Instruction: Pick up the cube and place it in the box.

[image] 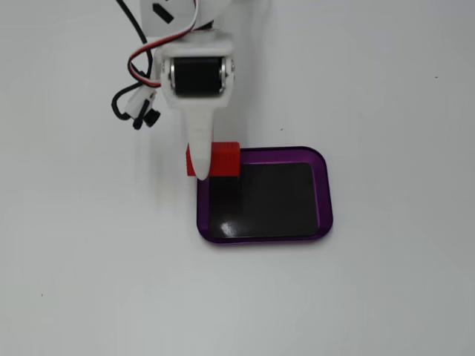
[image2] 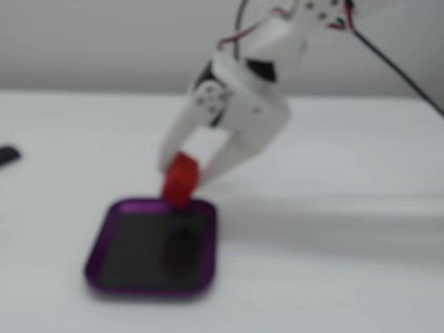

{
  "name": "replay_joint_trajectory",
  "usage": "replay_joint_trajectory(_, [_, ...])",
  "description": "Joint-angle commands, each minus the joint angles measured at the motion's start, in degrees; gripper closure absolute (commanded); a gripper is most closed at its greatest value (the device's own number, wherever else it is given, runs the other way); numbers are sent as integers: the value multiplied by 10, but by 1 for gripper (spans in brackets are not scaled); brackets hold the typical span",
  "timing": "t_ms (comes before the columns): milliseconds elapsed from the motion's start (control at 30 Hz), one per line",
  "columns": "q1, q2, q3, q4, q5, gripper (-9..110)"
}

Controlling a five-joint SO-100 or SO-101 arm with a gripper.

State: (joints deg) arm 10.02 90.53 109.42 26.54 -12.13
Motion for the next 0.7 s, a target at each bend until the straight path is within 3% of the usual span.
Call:
replay_joint_trajectory(0, [-8,-37,-86,15,4,102])
replay_joint_trajectory(667, [-39,-58,-122,141,2,91])
